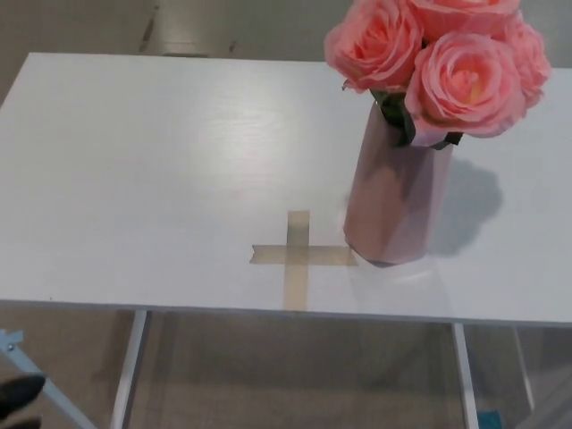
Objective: Use the left hand to pick up the rose and then lift and insert it into the pink vase.
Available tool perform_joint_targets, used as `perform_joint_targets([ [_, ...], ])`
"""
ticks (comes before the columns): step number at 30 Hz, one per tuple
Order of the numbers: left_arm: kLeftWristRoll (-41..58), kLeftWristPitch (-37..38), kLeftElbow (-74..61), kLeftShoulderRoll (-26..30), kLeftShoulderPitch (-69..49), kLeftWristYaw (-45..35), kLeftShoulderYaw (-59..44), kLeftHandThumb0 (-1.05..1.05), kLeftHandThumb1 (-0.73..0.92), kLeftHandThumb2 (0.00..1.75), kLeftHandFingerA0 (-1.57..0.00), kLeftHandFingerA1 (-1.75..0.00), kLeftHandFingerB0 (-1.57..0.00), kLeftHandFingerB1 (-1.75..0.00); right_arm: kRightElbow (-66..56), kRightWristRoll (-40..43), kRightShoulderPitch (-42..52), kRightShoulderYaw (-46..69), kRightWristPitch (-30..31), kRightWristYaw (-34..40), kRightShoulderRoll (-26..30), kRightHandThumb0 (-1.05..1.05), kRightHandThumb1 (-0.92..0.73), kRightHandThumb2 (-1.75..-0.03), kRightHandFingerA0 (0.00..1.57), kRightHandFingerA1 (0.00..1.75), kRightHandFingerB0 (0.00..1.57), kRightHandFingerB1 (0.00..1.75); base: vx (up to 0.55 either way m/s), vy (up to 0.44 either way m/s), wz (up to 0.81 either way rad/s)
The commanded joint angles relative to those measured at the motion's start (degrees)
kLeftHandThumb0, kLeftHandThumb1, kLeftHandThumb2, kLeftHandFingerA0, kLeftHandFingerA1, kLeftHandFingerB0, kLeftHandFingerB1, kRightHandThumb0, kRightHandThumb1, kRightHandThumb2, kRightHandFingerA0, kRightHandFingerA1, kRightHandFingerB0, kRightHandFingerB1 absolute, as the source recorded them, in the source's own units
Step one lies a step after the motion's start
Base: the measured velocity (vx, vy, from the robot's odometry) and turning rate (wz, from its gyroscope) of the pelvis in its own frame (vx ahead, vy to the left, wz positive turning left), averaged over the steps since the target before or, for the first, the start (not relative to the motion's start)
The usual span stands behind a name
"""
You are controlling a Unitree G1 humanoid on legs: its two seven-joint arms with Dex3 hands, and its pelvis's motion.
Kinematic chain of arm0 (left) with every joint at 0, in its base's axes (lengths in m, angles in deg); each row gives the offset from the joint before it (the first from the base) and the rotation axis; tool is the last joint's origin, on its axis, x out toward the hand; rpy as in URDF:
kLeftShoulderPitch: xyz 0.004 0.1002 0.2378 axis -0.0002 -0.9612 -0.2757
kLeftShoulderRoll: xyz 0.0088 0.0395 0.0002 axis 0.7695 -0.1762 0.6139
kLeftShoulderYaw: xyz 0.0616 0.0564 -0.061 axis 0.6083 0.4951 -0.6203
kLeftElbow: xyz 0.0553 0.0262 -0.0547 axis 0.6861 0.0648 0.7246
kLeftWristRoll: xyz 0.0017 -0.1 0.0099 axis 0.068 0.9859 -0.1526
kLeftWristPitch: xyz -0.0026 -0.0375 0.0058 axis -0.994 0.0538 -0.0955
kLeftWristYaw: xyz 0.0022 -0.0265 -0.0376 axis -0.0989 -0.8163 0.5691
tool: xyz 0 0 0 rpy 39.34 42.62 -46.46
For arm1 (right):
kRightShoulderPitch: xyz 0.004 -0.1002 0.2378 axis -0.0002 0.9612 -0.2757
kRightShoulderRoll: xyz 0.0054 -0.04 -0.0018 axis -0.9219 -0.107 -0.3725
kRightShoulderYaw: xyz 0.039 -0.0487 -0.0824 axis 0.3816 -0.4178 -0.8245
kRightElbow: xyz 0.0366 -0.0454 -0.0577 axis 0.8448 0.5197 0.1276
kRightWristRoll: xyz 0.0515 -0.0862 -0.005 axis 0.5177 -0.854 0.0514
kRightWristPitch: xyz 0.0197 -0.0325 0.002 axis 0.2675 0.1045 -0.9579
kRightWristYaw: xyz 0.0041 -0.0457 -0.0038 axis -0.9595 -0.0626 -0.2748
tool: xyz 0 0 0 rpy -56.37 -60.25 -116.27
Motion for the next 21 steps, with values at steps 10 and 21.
perform_joint_targets([
  [10,-13.51,-0.20,51.61,3.58,21.29,18.34,8.80,-0.58,0.54,0.56,-0.22,-0.31,-0.16,-0.27,1.43,-0.81,1.25,-0.37,0.90,0.61,0.04,-0.27,-0.59,-0.57,0.64,0.48,0.57,0.44,0.00,0.000,0.00],
  [21,-10.63,3.40,81.79,3.14,35.88,35.06,6.07,-0.32,0.27,0.88,-0.07,-0.50,-0.07,-0.48,1.55,-1.14,2.09,-1.05,0.73,0.07,-0.50,-0.27,-0.59,-0.57,0.63,0.48,0.58,0.44,0.00,0.000,0.00],
])
